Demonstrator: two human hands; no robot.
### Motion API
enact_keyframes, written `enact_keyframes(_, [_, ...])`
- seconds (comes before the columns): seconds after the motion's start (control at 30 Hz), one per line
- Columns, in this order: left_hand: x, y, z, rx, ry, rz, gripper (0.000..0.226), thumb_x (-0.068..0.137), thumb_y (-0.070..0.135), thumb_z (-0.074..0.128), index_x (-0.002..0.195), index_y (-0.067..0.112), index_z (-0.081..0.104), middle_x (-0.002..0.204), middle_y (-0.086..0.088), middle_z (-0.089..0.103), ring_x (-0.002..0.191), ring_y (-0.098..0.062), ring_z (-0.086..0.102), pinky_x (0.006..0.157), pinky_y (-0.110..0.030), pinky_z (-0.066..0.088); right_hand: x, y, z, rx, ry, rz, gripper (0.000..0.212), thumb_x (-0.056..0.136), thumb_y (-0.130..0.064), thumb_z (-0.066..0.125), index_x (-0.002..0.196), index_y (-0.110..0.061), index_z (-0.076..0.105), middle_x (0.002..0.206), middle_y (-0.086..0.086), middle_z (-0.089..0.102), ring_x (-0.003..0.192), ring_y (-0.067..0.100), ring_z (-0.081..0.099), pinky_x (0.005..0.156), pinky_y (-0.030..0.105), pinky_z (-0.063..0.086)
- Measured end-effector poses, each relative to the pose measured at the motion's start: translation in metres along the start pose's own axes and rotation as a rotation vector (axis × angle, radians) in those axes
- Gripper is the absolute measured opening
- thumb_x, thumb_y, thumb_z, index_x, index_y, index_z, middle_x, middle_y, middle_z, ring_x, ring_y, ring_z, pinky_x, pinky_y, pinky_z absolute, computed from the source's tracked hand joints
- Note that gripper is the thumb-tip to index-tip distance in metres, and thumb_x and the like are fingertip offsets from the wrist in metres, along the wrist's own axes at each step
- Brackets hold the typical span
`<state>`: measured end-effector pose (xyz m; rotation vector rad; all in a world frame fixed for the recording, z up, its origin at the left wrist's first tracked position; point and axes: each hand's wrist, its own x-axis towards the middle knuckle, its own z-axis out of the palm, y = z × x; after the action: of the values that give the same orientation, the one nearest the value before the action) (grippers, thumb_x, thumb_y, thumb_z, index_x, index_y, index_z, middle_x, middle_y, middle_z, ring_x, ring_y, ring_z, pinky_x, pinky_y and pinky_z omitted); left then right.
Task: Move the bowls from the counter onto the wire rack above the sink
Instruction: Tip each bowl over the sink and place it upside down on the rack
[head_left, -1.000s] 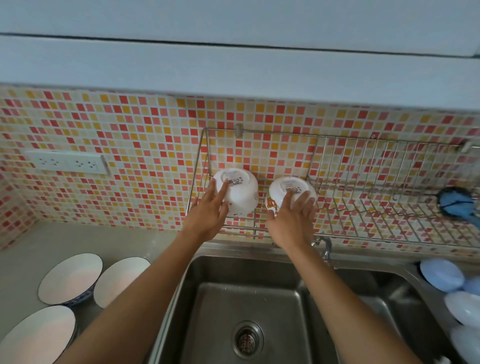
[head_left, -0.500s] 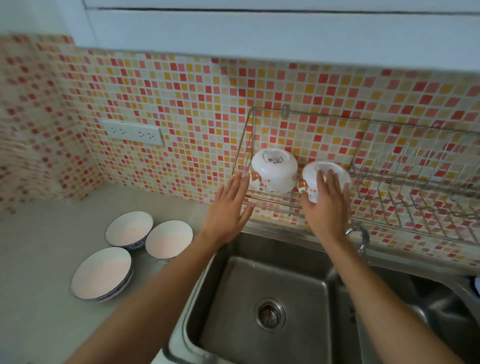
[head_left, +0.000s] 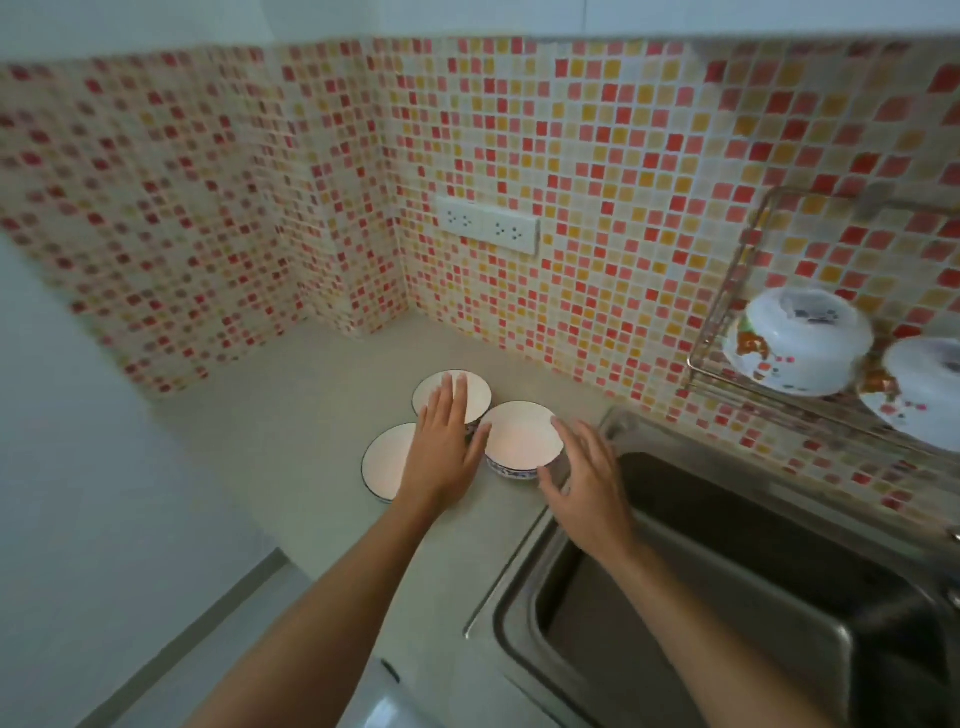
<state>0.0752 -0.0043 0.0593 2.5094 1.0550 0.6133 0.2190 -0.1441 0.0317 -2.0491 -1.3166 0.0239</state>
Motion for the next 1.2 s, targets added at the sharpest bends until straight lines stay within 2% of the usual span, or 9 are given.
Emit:
enact_keyframes(0.1, [0.003, -0.047, -0.008, -0.039, 0.005, -0.129, 0.070, 0.095, 0.045, 0.032, 0.149, 0.008, 0.009, 0.158, -0.011, 0.010, 0.146, -0.026, 0.006, 0.118, -0.036, 0.007, 0.015, -0.017, 0.033, 0.016, -0.138, 0.102, 0.063, 0.090, -0.039, 0.060, 0.146, -0.024, 0.035, 0.154, 0.003, 0.032, 0.146, 0.024, 0.017, 0.116, 0.042, 0.021])
enact_keyframes(0.23, [0.008, -0.107, -0.007, -0.059, -0.035, -0.261, 0.067, 0.097, 0.040, 0.036, 0.149, 0.007, 0.007, 0.159, -0.011, 0.006, 0.146, -0.024, 0.001, 0.119, -0.035, 0.004, 0.034, -0.032, 0.078, 0.055, -0.259, 0.165, 0.062, 0.091, -0.040, 0.060, 0.146, -0.022, 0.037, 0.154, 0.005, 0.032, 0.148, 0.024, 0.011, 0.116, 0.040, 0.019])
enact_keyframes(0.47, [0.013, -0.171, 0.007, -0.187, -0.192, -0.396, 0.069, 0.098, 0.039, 0.036, 0.150, 0.011, 0.001, 0.159, -0.009, -0.006, 0.146, -0.025, -0.005, 0.117, -0.038, 0.006, 0.047, -0.059, 0.141, 0.135, -0.320, 0.342, 0.052, 0.089, -0.040, 0.063, 0.132, -0.013, 0.052, 0.126, 0.010, 0.057, 0.121, 0.027, 0.048, 0.097, 0.033, 0.039])
enact_keyframes(0.57, [0.016, -0.186, 0.017, -0.254, -0.245, -0.465, 0.066, 0.099, 0.033, 0.036, 0.149, 0.006, 0.002, 0.159, -0.012, 0.001, 0.146, -0.025, 0.000, 0.116, -0.034, 0.006, 0.052, -0.064, 0.167, 0.223, -0.402, 0.501, 0.044, 0.088, -0.041, 0.062, 0.120, -0.010, 0.057, 0.108, 0.006, 0.064, 0.101, 0.025, 0.058, 0.077, 0.029, 0.041])
enact_keyframes(0.63, [0.017, -0.192, 0.023, -0.304, -0.264, -0.523, 0.063, 0.100, 0.028, 0.036, 0.148, 0.003, 0.005, 0.158, -0.013, 0.009, 0.146, -0.025, 0.010, 0.115, -0.030, 0.010, 0.055, -0.067, 0.181, 0.320, -0.447, 0.641, 0.046, 0.088, -0.043, 0.062, 0.120, -0.012, 0.056, 0.113, 0.007, 0.064, 0.103, 0.028, 0.061, 0.079, 0.031, 0.046])
enact_keyframes(0.73, [0.020, -0.200, 0.030, -0.320, -0.273, -0.582, 0.052, 0.099, 0.016, 0.038, 0.145, 0.001, 0.021, 0.148, -0.021, 0.035, 0.135, -0.033, 0.035, 0.108, -0.034, 0.027, 0.058, -0.076, 0.195, 0.497, -0.429, 0.880, 0.043, 0.089, -0.034, 0.062, 0.122, -0.011, 0.048, 0.117, 0.007, 0.056, 0.099, 0.030, 0.061, 0.071, 0.046, 0.059])
enact_keyframes(0.87, [0.020, -0.200, 0.033, -0.345, -0.260, -0.594, 0.037, 0.094, 0.003, 0.036, 0.131, 0.002, 0.040, 0.123, -0.026, 0.056, 0.112, -0.040, 0.053, 0.087, -0.034, 0.040, 0.060, -0.082, 0.202, 0.589, -0.374, 0.982, 0.041, 0.089, -0.007, 0.046, 0.130, -0.010, 0.040, 0.131, 0.011, 0.046, 0.105, 0.029, 0.050, 0.053, 0.037, 0.057])
enact_keyframes(1.0, [0.016, -0.190, 0.034, -0.343, -0.213, -0.586, 0.038, 0.094, 0.000, 0.034, 0.131, 0.003, 0.041, 0.120, -0.026, 0.057, 0.110, -0.041, 0.053, 0.087, -0.036, 0.041, 0.051, -0.081, 0.199, 0.675, -0.350, 1.029, 0.046, 0.088, -0.006, 0.041, 0.133, -0.014, 0.037, 0.134, 0.010, 0.044, 0.114, 0.033, 0.051, 0.062, 0.044, 0.060])
enact_keyframes(1.2, [0.011, -0.158, 0.033, -0.304, -0.140, -0.520, 0.036, 0.093, 0.001, 0.035, 0.127, 0.006, 0.045, 0.112, -0.026, 0.061, 0.102, -0.042, 0.057, 0.080, -0.036, 0.042, 0.027, -0.073, 0.169, 0.803, -0.243, 1.029, 0.048, 0.086, -0.010, 0.046, 0.132, -0.023, 0.037, 0.126, 0.005, 0.050, 0.098, 0.029, 0.062, 0.069, 0.049, 0.060])
